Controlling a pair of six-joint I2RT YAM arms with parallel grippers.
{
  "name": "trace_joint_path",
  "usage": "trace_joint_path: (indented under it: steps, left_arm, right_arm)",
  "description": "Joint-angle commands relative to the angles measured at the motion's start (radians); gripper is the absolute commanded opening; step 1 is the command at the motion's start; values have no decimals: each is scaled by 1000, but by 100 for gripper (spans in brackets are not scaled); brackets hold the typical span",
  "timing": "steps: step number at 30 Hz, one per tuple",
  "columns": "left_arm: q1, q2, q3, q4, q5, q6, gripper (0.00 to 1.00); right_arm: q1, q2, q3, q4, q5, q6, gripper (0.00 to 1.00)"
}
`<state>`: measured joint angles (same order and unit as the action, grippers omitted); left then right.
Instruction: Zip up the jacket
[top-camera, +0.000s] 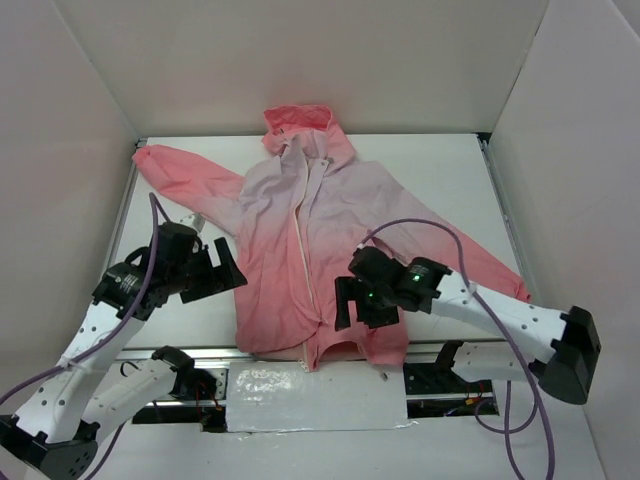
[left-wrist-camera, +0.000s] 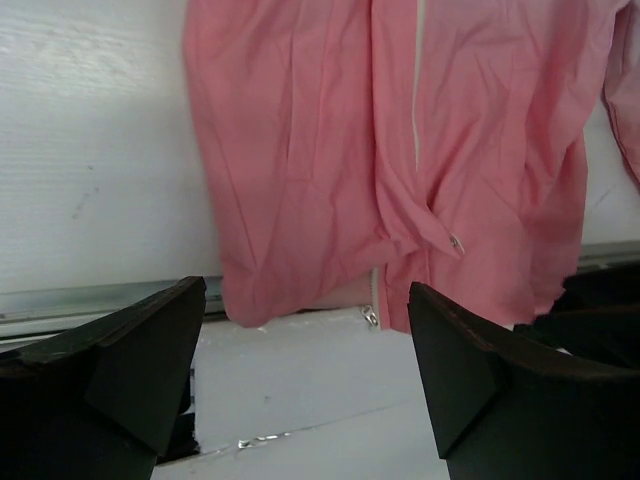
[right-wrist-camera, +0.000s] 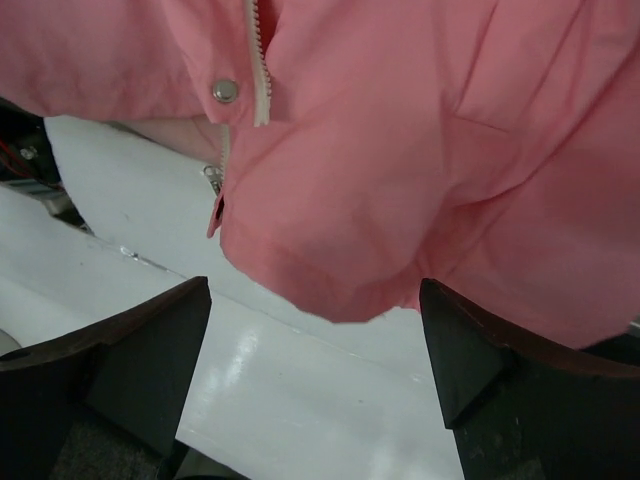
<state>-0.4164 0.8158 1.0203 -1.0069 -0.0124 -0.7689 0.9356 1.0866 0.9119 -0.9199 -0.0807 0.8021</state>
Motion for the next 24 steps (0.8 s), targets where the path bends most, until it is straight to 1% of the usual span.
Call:
trace_joint_path:
  steps: [1,3,4,5,7,8,10,11,13,14,15,17,20,21,23,24]
  left_arm:
    - [-7,-38,-37,109,144,-55,95]
    - [-7,-44,-45,116,150,-58,96]
    - [-7,-44,-48,126,157,-53,96]
    - [-7,-44,-48,128,163,-52,96]
    - [-7,-37,-45,134,181,-46,96]
    - [-9,-35,-43,137,184,-44,96]
    - [-9,-33,-49,161,210,-46,97]
    - [-10,-32,-55,175,221,-46,97]
    - [-10,-26,-72,200,259,-50,96]
    - [-10,-23,-80,232,275,-55,96]
    - [-10,-17,-84,246,287,-61,96]
    - [-16,0,-98,286,319,-70,96]
    - [-44,23,-104,313,315,-81,95]
    - [-51,42,-103,332,315,-87,96]
    - [-85,63,-101,353,313,-95,95]
    - [-116,87,-100,373,301,-101,95]
  right_arm:
    - [69,93,-39,190,32,133,92]
    - [92,146,-41,228,35,144,91]
    - [106,198,-41,237,35,149,91]
    - [112,222,-42,245,41,152,89]
    - [115,280,-53,257,39,154,84]
    - [117,288,-57,263,36,154,78]
    - [118,288,-73,291,36,160,63]
    - [118,282,-74,294,44,163,42]
    - [118,263,-59,276,79,164,22]
    - [114,260,-48,260,113,164,6]
    - [108,259,-22,218,134,160,0]
    - [88,242,-1,176,205,151,0]
    - [42,175,19,107,295,137,0]
    - [-4,152,24,81,317,129,0]
    - [-49,78,27,63,378,112,0]
    - [-99,55,31,61,393,89,0]
